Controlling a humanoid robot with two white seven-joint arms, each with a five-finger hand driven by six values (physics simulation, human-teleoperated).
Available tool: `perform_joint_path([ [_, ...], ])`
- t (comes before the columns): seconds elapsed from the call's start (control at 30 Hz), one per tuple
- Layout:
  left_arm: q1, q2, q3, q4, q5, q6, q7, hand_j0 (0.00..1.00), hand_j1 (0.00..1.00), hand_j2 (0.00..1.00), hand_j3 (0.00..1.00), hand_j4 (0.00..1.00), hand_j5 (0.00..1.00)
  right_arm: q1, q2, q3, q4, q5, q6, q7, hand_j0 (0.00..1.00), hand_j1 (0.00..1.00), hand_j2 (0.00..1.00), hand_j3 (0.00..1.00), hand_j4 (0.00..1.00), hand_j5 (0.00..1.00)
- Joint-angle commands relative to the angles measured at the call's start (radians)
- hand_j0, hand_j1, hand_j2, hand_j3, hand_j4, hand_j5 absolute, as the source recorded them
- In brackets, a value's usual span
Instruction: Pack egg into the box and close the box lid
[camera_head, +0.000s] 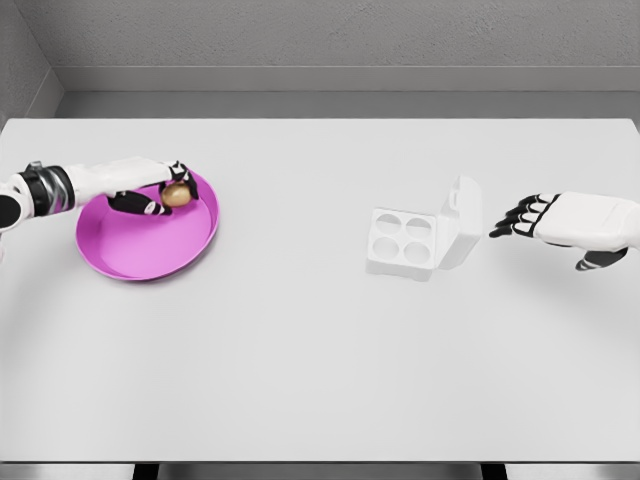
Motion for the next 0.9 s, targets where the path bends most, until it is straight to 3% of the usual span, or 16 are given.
perform_joint_path([
  [0.0, 0.000, 0.006, 0.000, -0.040, 0.014, 0.003, -0.001, 0.38, 0.38, 0.38, 0.38, 0.38, 0.38, 0.000, -0.001, 0.000, 0.000, -0.004, 0.002, 0.000, 1.00, 1.00, 1.00, 1.00, 1.00, 1.00],
  [0.3, 0.000, -0.013, -0.012, -0.132, 0.018, 0.003, -0.001, 0.37, 0.37, 0.37, 0.37, 0.37, 0.37, 0.000, -0.001, 0.000, 0.000, -0.006, 0.002, 0.000, 1.00, 1.00, 1.00, 1.00, 1.00, 1.00],
  [0.57, 0.000, -0.082, -0.050, -0.216, 0.020, 0.003, -0.001, 0.37, 0.37, 0.37, 0.37, 0.37, 0.37, -0.003, -0.003, -0.006, 0.000, -0.009, 0.002, 0.000, 1.00, 1.00, 1.00, 1.00, 1.00, 1.00],
  [0.87, -0.029, -0.177, -0.099, -0.218, 0.020, 0.003, -0.001, 0.37, 0.37, 0.37, 0.37, 0.37, 0.37, -0.003, -0.009, -0.006, 0.000, -0.009, 0.002, 0.000, 1.00, 1.00, 1.00, 1.00, 1.00, 1.00],
])
